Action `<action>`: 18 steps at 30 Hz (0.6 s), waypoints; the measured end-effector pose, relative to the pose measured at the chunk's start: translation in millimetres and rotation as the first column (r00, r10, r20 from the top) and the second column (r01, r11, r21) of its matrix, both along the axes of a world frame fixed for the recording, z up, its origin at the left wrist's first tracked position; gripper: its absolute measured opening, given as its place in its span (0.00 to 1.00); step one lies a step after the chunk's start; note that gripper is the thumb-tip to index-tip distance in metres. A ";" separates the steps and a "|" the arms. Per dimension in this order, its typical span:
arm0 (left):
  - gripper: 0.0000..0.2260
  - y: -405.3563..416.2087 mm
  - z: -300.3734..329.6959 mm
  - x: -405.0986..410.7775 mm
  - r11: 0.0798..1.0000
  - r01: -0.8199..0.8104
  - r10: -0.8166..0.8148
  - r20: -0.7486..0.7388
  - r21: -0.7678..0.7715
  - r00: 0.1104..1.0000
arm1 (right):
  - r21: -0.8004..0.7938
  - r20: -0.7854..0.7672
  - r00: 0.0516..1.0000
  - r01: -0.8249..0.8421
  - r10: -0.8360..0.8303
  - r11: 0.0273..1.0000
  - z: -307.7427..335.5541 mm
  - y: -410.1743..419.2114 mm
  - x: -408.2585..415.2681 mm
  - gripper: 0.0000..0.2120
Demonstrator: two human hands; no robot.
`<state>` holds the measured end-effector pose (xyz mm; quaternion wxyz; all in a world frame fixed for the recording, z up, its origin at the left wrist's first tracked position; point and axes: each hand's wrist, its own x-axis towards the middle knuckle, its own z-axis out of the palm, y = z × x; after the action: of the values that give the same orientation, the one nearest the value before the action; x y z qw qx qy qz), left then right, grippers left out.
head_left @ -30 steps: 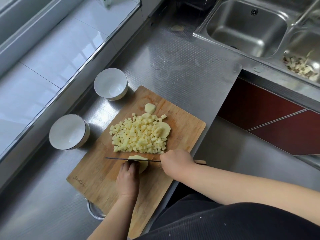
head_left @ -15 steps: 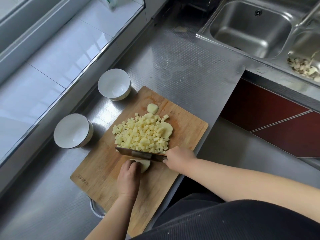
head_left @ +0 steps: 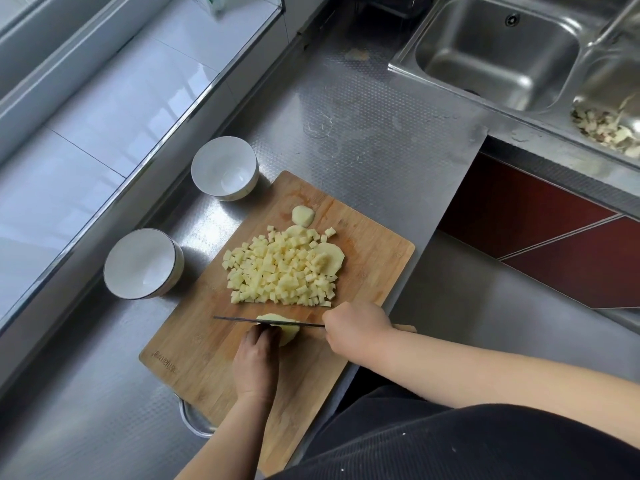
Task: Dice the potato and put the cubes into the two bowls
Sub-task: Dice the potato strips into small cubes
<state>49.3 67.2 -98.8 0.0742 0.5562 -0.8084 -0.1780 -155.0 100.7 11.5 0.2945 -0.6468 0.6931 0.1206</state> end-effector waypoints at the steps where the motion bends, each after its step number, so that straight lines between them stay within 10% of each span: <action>1: 0.09 0.5 -0.3 0.3 1.000 0.008 -0.008 -0.003 -0.009 1.000 | 0.013 -0.002 1.000 -0.001 0.001 1.000 0.6 -0.6 1.3 0.09; 18: 0.08 -0.4 1.7 1.7 1.000 0.009 -0.008 -0.021 0.027 1.000 | 0.113 0.023 0.995 0.089 -0.092 0.990 -31.4 1.2 0.1 0.15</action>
<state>51.0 66.8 -97.2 0.0744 0.5518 -0.8074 -0.1951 -154.8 102.0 -19.9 0.3451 -0.5988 0.7098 0.1364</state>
